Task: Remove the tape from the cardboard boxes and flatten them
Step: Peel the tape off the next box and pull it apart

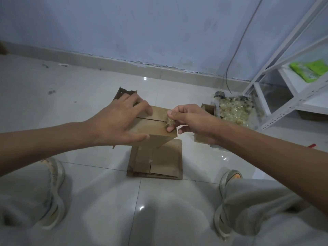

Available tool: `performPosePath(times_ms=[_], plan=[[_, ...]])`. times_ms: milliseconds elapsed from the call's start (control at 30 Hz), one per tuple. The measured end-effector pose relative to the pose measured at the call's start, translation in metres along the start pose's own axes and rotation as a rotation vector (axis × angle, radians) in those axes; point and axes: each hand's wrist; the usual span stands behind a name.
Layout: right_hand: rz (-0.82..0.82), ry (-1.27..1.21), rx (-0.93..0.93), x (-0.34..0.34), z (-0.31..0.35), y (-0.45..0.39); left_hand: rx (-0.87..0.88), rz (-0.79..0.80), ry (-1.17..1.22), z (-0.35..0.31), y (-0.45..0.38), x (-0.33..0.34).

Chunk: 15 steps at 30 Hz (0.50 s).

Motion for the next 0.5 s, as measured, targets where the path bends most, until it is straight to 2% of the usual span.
performPosePath(times_ms=[233,400,500], plan=[[-0.08,0.061,0.069,-0.008,-0.002,-0.005,-0.026,-0.017,-0.019,-0.003,-0.001,0.003],[-0.226,0.148,-0.044,-0.002,-0.008,-0.006,-0.019,-0.062,-0.087,-0.011,-0.004,0.005],[-0.231,0.149,-0.086,0.003,-0.011,-0.007,-0.041,-0.068,-0.097,-0.012,-0.007,0.004]])
Point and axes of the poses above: each hand's wrist, its own y-axis away from the middle knuckle, its own x-axis out of the palm, z = x × y, and after that the axes turned 5 degrees about -z, right-handed
